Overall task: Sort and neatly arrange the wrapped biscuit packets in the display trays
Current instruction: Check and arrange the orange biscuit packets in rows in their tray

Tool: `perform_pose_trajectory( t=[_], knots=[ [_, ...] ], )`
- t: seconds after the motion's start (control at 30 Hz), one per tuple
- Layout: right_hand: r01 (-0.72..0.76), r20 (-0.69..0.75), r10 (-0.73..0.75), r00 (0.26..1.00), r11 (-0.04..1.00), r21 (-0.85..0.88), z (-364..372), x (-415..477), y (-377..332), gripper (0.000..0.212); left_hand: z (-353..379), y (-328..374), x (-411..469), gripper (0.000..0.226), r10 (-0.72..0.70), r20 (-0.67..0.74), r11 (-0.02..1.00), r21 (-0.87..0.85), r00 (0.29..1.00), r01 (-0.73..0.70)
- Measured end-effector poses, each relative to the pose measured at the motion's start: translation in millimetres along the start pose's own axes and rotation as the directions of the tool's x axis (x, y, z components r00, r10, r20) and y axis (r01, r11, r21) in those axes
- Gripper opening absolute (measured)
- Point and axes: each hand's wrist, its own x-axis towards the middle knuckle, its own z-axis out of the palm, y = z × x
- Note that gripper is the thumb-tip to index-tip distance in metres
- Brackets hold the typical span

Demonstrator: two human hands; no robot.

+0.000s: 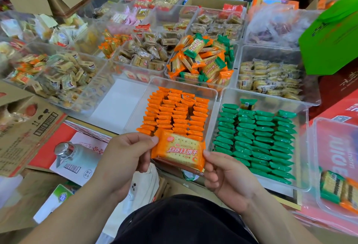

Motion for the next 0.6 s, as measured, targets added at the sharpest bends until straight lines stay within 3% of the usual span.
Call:
perform_pose_trajectory(
  t=[0.17, 0.27, 0.37, 0.5, 0.6],
  knots=[
    [0.057, -0.036, -0.058, 0.998, 0.998, -0.022, -4, 0, 3, 0.019, -1, -7, 6, 0.021, -0.036, 0.006, 0.999, -0.034, 0.999, 0.036],
    [0.111, -0.112, -0.127, 0.986, 0.984, -0.141, -2, 0, 2, 0.022, 0, -11, 8, 0.015, 0.036, -0.004, 0.996, 0.079, 0.999, -0.035],
    [0.125, -0.186, -0.152, 0.971, 0.981, -0.147, 1, 3, 1, 0.021, 2, -17, 10, 0.012, 0.145, 0.027, 0.969, 0.199, 0.989, -0.148],
    [0.135, -0.191, -0.153, 0.970, 0.985, -0.106, 5, 10, -1, 0.031, 1, -31, 18, 0.021, 0.204, 0.069, 0.939, 0.269, 0.977, -0.215],
    [0.188, -0.231, -0.226, 0.946, 0.966, -0.179, 5, 24, -2, 0.021, -5, -51, 31, 0.038, 0.273, 0.159, 0.837, 0.446, 0.949, -0.316]
  ],
)
